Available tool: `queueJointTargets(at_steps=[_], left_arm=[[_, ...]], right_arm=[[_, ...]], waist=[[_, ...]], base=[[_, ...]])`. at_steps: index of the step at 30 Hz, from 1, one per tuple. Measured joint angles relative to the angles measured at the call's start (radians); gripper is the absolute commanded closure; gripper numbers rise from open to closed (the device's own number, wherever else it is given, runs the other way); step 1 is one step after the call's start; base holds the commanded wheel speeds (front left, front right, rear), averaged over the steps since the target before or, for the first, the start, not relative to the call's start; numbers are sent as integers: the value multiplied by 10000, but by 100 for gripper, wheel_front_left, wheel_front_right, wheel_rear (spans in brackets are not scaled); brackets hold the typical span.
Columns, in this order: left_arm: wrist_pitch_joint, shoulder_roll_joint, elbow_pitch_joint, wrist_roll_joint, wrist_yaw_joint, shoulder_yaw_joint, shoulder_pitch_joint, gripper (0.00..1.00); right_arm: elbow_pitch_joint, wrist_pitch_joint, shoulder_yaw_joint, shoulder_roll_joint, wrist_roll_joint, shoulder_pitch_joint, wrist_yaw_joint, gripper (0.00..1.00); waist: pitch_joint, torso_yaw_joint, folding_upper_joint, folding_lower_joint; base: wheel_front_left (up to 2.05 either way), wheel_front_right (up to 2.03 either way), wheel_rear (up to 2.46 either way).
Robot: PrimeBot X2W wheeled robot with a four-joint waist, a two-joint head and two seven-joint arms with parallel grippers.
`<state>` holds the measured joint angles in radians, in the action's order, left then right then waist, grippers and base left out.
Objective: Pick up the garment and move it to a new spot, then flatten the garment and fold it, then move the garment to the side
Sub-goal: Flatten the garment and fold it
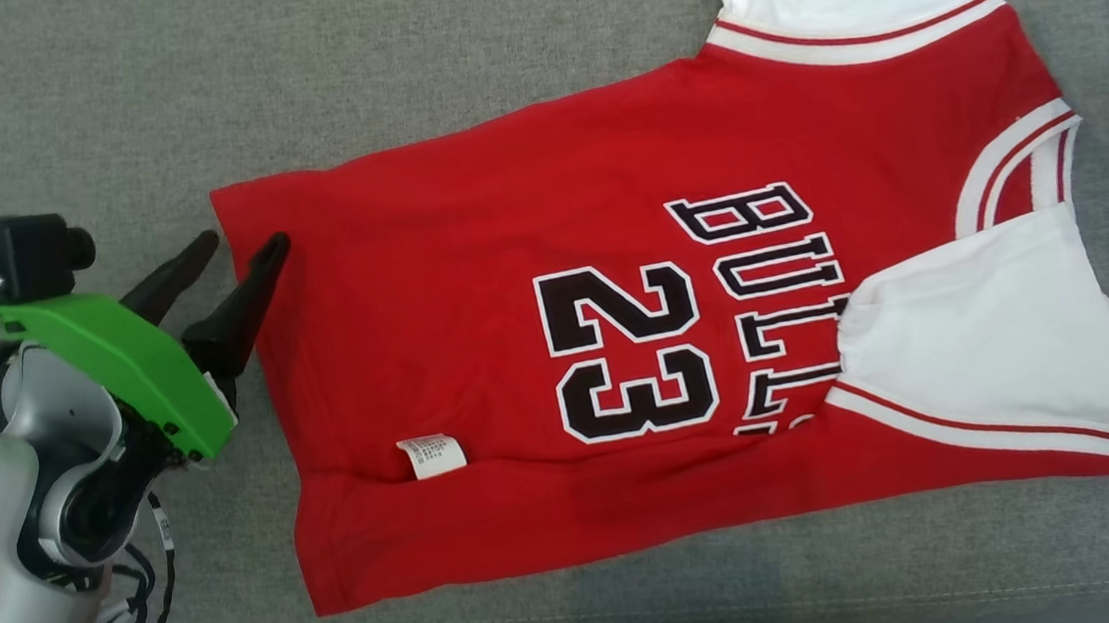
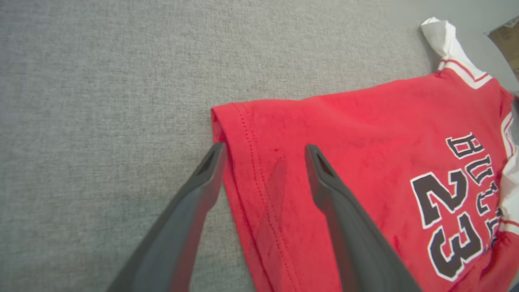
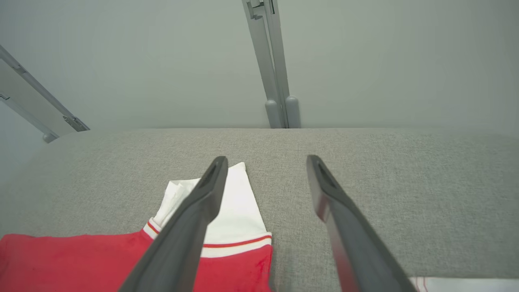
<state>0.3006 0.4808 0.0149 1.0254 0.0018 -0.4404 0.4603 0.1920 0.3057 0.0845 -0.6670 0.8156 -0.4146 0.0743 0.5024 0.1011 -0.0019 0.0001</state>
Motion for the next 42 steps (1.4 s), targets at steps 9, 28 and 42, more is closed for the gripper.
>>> queueJointTargets(at_steps=[9, 28, 42], left_arm=[[-69, -945, 1177, -621, -15, -658, 1542, 0], [-514, -2564, 2316, -1016, -963, -1868, 2490, 100], [-1076, -2667, 2798, -1147, -1168, -2015, 2661, 100]], right_arm=[[-1037, 311, 848, 332, -454, -1770, 71, 0], [-3870, 483, 1430, 886, -997, -2854, 82, 0], [-4594, 313, 2021, 1469, -1118, -3746, -393, 100]], waist=[[985, 491, 0, 0], [1221, 1987, 0, 0], [1339, 2584, 0, 0]], base=[[0, 0, 0], [0, 0, 0], [0, 0, 0]])
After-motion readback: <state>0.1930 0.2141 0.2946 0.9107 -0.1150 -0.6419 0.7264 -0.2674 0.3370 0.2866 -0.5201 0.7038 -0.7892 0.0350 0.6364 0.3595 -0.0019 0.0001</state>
